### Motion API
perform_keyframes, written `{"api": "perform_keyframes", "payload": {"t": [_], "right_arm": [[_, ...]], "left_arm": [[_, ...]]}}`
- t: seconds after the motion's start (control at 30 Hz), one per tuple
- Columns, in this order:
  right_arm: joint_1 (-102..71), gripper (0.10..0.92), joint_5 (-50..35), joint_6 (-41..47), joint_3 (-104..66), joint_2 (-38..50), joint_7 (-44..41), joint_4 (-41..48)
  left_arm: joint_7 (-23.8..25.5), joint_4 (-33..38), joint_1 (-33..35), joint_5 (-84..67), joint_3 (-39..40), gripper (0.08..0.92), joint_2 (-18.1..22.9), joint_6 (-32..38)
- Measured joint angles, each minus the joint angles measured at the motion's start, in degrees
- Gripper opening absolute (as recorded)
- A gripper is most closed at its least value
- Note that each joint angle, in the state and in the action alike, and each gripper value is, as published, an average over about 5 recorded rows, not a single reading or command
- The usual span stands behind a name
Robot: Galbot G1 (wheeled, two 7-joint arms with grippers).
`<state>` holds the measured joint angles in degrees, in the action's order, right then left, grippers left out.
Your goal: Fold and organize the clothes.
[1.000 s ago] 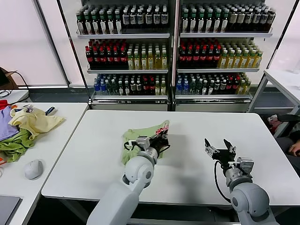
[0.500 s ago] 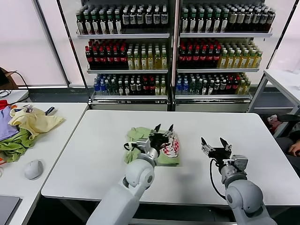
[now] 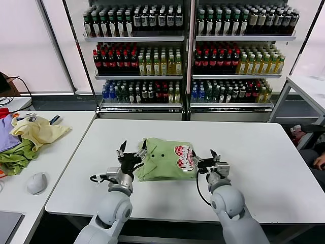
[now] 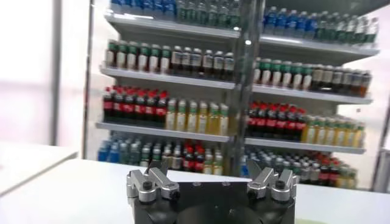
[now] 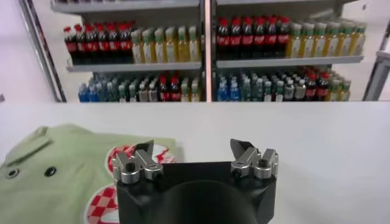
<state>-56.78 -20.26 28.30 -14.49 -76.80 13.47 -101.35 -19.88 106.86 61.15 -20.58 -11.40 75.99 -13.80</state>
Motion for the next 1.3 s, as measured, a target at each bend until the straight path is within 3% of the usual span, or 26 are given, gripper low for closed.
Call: {"api": "perform_keyframes", "payload": {"t": [0.3,0.7,1.07,1.17,1.3], "right_arm": [[5.09,0.791,2.61,1.63,3.92,-3.36,2.15,8.96],[7.82,0.458,3.64,2.35,4.84,-3.35,2.00,14.15],[9.75,0.151,6.09,0.22,1.95,2.30,-0.86,15.14],[10.07,0.139,6.89,-0.91,1.00,4.20,-2.01,15.42],[10.01,0.226,7.98,-3.44,0.26,5.76,-3.37,15.60]], "left_arm": [[-0.34,2.61,4.73,2.24,-2.99,0.823,-1.15,0.87],[-0.57,3.87,7.14,3.31,-3.68,0.823,-1.37,1.11],[-0.54,4.73,8.27,3.78,-3.50,0.823,-1.18,1.18],[-0.49,4.85,8.50,4.02,-3.31,0.823,-1.01,1.22],[-0.32,5.09,8.64,4.44,-2.98,0.823,-0.64,1.29]]}}
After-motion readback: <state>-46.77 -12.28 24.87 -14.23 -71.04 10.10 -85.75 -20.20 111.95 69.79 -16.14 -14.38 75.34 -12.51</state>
